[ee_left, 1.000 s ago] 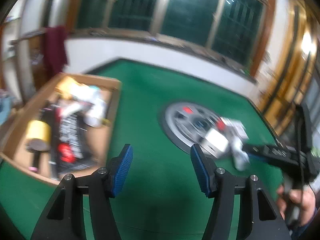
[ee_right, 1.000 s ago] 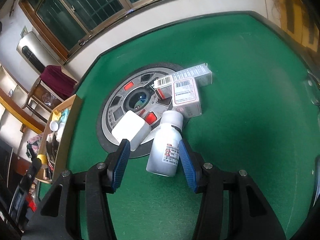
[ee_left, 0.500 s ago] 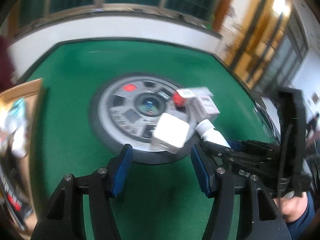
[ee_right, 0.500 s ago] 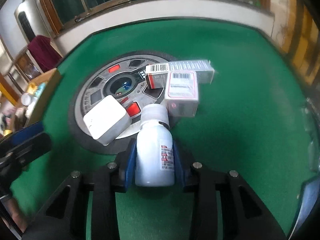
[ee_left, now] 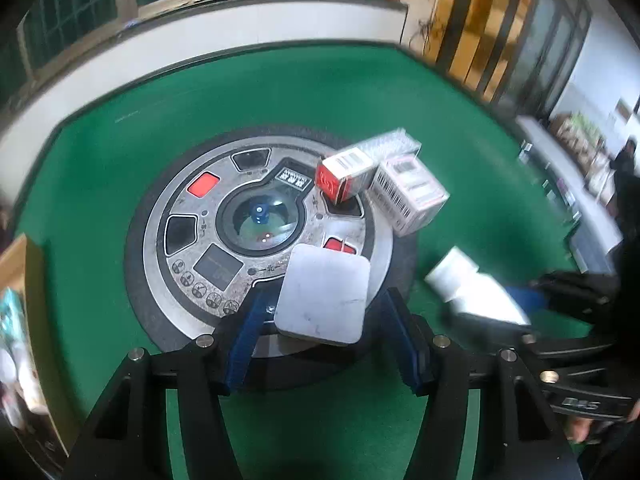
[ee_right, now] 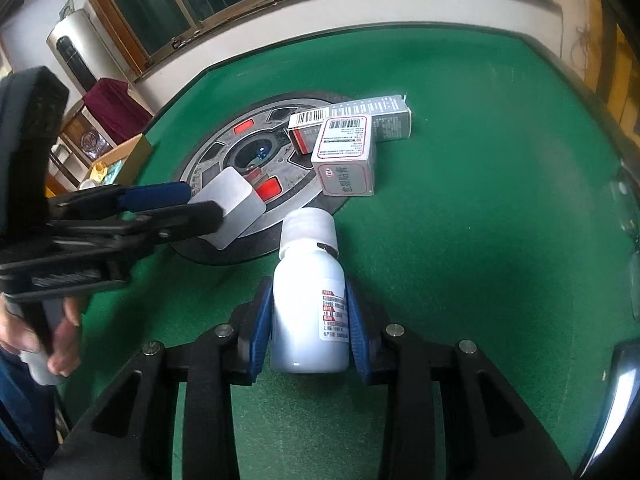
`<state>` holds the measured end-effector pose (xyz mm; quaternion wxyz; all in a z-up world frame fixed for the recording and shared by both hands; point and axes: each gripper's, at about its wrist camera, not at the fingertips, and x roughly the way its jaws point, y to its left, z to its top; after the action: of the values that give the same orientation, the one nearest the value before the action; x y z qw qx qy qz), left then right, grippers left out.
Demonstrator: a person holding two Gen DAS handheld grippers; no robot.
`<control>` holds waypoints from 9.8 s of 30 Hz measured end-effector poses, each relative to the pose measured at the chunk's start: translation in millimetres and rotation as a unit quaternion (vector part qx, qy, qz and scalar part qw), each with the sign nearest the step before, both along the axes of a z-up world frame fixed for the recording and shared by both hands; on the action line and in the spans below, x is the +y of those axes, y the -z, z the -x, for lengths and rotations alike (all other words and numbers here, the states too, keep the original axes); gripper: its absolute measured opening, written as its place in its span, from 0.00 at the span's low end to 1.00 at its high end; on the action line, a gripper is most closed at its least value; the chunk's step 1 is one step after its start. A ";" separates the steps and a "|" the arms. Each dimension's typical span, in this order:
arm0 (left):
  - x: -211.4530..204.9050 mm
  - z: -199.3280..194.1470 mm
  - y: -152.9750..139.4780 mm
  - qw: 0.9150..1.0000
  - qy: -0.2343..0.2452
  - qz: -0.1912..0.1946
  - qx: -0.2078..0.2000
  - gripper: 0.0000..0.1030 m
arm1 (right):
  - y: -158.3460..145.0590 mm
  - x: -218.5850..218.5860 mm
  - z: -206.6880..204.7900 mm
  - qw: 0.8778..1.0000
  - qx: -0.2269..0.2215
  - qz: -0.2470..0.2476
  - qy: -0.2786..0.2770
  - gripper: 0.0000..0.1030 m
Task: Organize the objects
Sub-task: 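Grasp the white charger with left gripper while right grasps another white pill bottle, then carry the charger and pill bottle into the tray and open both grippers, then move both open grippers back to the small white boxes on the mat, then grasp a small white box with the right gripper, then grasp the long white box with the left gripper while right holds its box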
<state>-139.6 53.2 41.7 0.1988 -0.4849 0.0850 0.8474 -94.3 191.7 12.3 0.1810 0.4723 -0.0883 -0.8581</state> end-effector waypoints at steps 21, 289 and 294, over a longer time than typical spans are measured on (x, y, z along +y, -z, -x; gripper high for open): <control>-3.1 -65.4 11.5 0.992 -0.121 0.004 0.037 0.38 | -0.9 -8.0 -4.0 1.000 0.010 -0.019 -0.001 0.31; -28.6 -2.3 2.2 0.987 -0.155 -0.036 0.001 0.28 | -19.3 -13.2 -8.3 0.999 0.030 0.037 -0.001 0.31; -20.4 -6.4 10.3 0.986 -0.166 -0.019 0.007 0.22 | -17.5 -13.2 -8.7 0.999 0.027 0.037 -0.002 0.31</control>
<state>-133.2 32.7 31.4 0.0639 -0.4826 -0.0110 0.8735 -85.6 178.4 29.8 0.2024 0.4426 -0.1142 -0.8661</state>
